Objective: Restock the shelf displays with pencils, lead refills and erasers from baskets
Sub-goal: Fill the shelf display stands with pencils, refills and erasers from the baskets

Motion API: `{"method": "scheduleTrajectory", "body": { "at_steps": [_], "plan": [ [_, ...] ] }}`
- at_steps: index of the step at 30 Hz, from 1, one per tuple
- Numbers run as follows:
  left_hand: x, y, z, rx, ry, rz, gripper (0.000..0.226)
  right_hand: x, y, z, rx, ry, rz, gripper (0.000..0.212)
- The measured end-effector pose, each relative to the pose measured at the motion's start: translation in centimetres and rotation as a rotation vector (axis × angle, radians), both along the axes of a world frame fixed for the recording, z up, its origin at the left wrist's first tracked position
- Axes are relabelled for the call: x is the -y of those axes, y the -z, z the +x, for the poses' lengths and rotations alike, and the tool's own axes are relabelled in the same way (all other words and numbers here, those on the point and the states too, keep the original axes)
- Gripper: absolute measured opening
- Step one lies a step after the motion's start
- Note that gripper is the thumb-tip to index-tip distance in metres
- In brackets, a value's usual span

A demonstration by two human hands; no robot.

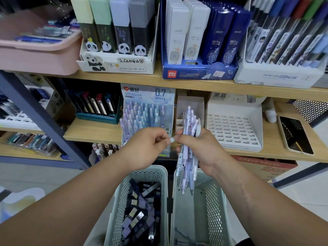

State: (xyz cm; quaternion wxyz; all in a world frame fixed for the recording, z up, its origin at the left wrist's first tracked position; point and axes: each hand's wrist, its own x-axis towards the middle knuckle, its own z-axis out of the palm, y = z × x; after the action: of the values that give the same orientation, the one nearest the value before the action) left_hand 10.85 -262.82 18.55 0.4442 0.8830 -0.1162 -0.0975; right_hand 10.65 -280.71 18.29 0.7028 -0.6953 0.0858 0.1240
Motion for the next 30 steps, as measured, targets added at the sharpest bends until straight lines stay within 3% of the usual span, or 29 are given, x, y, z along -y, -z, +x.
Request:
{"method": "scheduleTrajectory", "body": {
  "at_steps": [3, 8, 11, 15, 21, 25, 28, 30],
  "plan": [
    [0.0, 0.1, 0.1, 0.009, -0.021, -0.003, 0.012, 0.0, -0.1, 0.0, -0.003, -0.001, -0.005, 0.017],
    [-0.9, -0.8, 0.3, -0.050, -0.175, -0.009, 0.019, 1.2, -1.2, 0.9, -0.065, 0.167, 0.172, 0.013],
    [-1.6, -1.6, 0.6, -0.204, -0.352, -0.351, 0.011, 2.3, -1.4, 1.5, -0.095, 0.283, 0.294, 0.013],
    [-1.7, -2.4, 0.6, -0.312, -0.483, -0.780, 0.005, 2.3, -0.8, 1.2, -0.123, 0.258, 0.304, 0.021],
    [-0.9, -2.8, 1.0, -0.231, -0.600, -0.892, 0.006, 1.2, 0.1, 0.7, -0.127, 0.204, 0.251, 0.017],
    [-0.4, -2.9, 1.5, -0.230, -0.661, -0.989, 0.020, 0.8, 0.3, 0.8, -0.104, 0.192, 0.235, 0.019],
    [0.0, -2.8, 1.9, -0.176, -0.697, -0.988, 0.031, 1.0, 0.6, 0.9, -0.074, 0.174, 0.225, 0.020],
    [0.2, -2.9, 2.1, -0.141, -0.700, -0.958, 0.025, 1.1, 0.8, 1.0, -0.072, 0.174, 0.215, 0.020]
  ]
}}
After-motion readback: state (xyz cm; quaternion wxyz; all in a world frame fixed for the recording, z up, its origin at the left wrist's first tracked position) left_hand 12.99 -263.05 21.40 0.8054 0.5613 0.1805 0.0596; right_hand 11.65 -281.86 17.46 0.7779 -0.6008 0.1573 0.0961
